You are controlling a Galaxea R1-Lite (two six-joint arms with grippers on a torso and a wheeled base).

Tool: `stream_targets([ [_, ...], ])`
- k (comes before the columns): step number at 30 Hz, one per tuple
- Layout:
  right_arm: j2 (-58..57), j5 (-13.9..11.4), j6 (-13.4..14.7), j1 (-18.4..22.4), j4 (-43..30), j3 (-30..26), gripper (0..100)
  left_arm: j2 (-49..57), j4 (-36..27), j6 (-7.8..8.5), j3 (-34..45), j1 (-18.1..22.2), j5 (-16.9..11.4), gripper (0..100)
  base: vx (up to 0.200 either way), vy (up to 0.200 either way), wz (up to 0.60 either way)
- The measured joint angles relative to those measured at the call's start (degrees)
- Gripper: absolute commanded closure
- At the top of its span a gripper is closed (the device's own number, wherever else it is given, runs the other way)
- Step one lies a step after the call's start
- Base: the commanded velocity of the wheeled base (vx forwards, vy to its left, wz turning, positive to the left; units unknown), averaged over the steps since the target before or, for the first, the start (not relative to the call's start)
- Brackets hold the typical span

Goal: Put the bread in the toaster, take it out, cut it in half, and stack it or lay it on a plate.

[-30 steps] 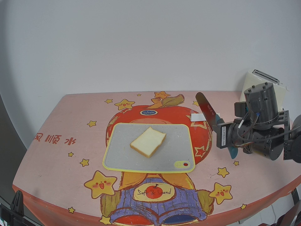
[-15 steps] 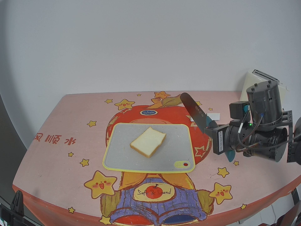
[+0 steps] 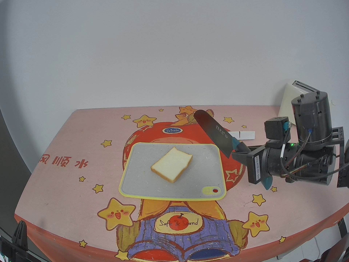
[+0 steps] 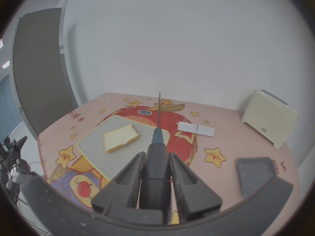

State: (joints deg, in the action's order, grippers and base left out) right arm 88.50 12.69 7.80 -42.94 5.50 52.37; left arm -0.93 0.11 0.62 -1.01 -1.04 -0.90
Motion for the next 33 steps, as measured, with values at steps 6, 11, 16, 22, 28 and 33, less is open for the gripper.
stream_targets([
  [6,-1.74,-2.22,-0.06,1.07,0.09,-0.22,100,0.0,0.02,-0.07,0.0,0.0,0.04,100,0.0,0.0,0.0],
  [11,-2.49,-2.32,-1.07,1.12,-0.02,-1.07,100,0.0,0.02,-0.09,0.0,0.02,0.06,100,0.0,0.0,0.0],
  [16,-2.69,-2.33,-2.19,0.72,-0.11,-1.63,100,0.0,0.05,-0.07,0.0,0.0,0.09,100,0.0,0.0,0.0],
  [22,-2.97,-2.33,-2.77,0.24,0.09,-1.3,100,0.0,0.02,-0.11,0.0,-0.01,0.11,100,0.0,0.0,0.0],
  [28,-2.34,-4.1,-3.45,-0.3,0.11,-2.32,100,0.0,0.05,-0.09,0.0,0.02,0.09,100,0.0,0.0,0.0],
  [33,-0.91,-5.78,-3.21,-2.12,2.49,-2.88,100,0.0,0.05,-0.09,0.0,0.05,0.04,100,0.0,0.0,0.0],
])
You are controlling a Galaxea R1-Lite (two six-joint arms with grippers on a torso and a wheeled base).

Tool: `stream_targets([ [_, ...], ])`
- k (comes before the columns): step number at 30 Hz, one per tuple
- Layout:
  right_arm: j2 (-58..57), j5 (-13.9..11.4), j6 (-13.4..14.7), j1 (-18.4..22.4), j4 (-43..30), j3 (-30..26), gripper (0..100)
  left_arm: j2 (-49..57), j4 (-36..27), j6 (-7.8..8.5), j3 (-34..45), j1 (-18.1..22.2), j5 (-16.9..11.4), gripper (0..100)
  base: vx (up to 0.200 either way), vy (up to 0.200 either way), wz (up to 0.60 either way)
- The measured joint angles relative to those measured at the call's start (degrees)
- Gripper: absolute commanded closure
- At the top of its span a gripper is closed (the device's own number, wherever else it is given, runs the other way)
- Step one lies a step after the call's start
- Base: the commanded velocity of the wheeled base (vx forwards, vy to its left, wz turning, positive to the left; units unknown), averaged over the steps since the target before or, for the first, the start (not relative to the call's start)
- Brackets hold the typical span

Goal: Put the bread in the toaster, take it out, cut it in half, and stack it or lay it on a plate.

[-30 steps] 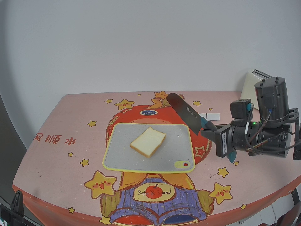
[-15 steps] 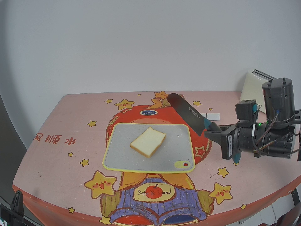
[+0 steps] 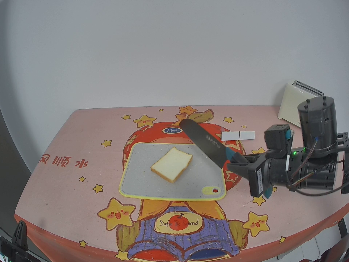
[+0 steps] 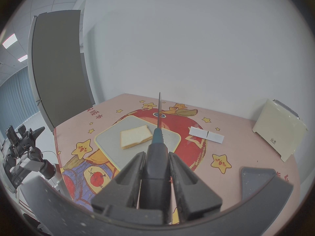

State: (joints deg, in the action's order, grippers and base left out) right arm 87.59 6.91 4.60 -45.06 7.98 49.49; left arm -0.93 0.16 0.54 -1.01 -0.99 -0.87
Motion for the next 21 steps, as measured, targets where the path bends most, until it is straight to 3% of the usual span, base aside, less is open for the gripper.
stream_targets([
  [7,1.83,-1.94,0.0,-1.22,9.41,-3.05,100,0.0,0.0,0.22,0.0,0.0,-0.15,100,0.0,0.0,0.0],
  [12,2.46,-4.12,-0.11,-1.52,9.61,-4.32,100,0.0,0.05,0.57,0.0,0.0,-0.55,100,0.0,0.0,0.0],
  [21,2.18,-4.4,0.05,-0.87,9.67,-5.69,100,-0.11,5.25,0.68,-0.39,-0.11,-2.17,100,0.0,0.0,0.0],
])
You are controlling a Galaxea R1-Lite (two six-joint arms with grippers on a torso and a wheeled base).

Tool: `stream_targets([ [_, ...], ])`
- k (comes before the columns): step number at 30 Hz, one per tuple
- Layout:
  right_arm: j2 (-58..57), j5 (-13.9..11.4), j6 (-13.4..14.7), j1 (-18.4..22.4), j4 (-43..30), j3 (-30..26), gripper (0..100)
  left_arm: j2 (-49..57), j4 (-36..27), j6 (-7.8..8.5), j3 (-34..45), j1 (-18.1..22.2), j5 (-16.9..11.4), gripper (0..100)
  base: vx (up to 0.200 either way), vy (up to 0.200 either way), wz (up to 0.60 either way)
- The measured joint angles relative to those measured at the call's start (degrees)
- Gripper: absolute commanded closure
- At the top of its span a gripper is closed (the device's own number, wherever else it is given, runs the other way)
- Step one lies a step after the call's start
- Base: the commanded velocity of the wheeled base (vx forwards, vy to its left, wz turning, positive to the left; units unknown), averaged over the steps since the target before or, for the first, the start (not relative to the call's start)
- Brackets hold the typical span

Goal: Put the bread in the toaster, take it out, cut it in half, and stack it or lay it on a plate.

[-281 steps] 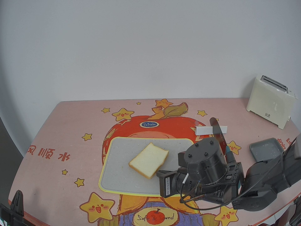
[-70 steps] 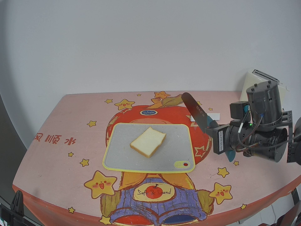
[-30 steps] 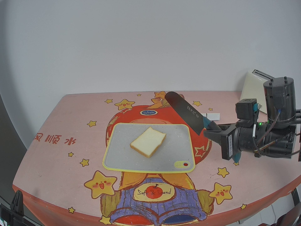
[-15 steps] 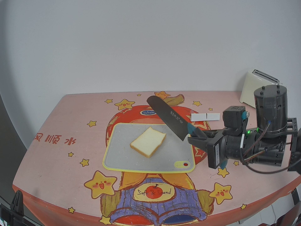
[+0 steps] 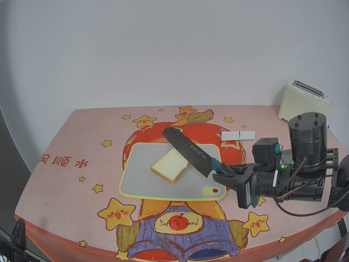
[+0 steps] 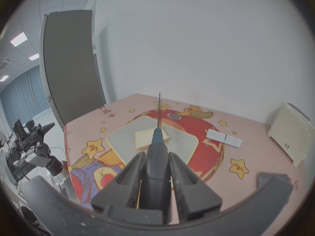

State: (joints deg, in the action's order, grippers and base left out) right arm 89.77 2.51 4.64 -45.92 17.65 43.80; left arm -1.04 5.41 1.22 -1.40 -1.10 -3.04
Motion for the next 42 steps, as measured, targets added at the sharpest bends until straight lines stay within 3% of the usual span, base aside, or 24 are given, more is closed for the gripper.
stream_targets([
  [3,-0.41,-0.05,-0.11,0.61,-0.04,0.52,100,-1.11,4.52,0.2,-3.5,-0.55,-0.38,100,0.0,0.0,0.0],
  [6,-0.9,-0.3,-0.24,1.0,-0.15,1.18,100,-3.5,5.18,0.78,-9.14,-2.18,-0.87,100,0.0,0.0,0.0],
  [14,-1.95,-2.84,-0.62,1.63,-0.37,2.39,100,-17.01,2.39,1.62,-19.85,-14.34,-1.5,100,0.0,0.0,0.0],
  [20,-1.85,-3.96,-0.88,1.57,-0.44,3.05,100,-28.01,1.65,1.97,-26.82,-19.85,-2.68,100,0.0,0.0,0.0],
  [33,0.41,-6.31,-1.89,1.16,-1.67,4.12,100,-47.8,1.5,2.44,-44.24,-22.16,-8.35,100,0.0,0.0,0.0],
  [42,0.88,-6.61,-2.99,1.08,-7.94,6.67,100,-58.6,1.51,5.75,-51.57,-22.21,-13.74,100,0.0,0.0,0.0],
])
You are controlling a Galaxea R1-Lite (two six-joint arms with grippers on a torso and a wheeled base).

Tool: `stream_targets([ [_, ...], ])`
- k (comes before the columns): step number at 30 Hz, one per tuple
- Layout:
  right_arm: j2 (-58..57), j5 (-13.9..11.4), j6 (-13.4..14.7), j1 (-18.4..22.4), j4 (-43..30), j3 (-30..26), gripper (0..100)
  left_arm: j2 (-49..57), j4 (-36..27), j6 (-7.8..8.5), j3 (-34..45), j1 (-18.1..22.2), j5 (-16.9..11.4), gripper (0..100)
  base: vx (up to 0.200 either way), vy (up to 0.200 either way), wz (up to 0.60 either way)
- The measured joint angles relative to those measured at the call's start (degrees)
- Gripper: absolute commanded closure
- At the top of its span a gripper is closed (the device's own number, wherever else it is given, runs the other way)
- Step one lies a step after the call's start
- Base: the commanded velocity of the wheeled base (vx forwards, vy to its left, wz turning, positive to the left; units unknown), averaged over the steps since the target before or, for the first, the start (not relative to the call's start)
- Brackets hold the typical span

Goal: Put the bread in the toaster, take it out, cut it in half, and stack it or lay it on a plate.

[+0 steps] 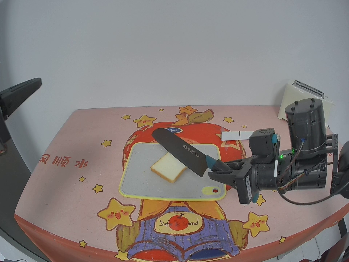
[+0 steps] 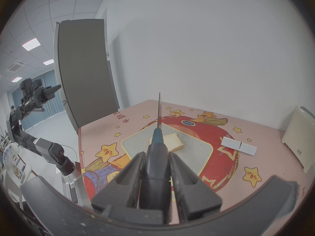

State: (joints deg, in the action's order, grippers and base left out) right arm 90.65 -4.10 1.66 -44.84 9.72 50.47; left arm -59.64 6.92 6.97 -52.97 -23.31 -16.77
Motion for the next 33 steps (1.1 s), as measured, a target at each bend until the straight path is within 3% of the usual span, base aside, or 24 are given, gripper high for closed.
stream_targets([
  [3,0.04,-0.06,-0.44,0.0,0.11,0.07,100,-3.18,0.02,0.72,-1.0,0.0,-2.49,100,0.0,0.0,0.0],
  [12,2.35,-0.11,-1.61,0.51,0.65,0.13,100,-10.2,1.12,0.83,-3.93,0.18,-5.34,100,0.0,0.0,0.0],
  [18,3.78,-0.11,-1.76,0.38,0.82,0.41,100,-15.64,9.76,0.61,-5.41,0.27,-6.79,100,0.0,0.0,0.0],
  [22,4.3,-0.09,-1.87,0.33,0.79,0.6,100,-19.6,11.63,0.55,-5.72,0.29,-10.44,100,0.0,0.0,0.0],
  [33,6.67,0.0,-1.99,0.77,0.88,3.15,100,-24.76,12.01,0.93,-5.49,0.29,-11.06,100,0.0,0.0,0.0],
])
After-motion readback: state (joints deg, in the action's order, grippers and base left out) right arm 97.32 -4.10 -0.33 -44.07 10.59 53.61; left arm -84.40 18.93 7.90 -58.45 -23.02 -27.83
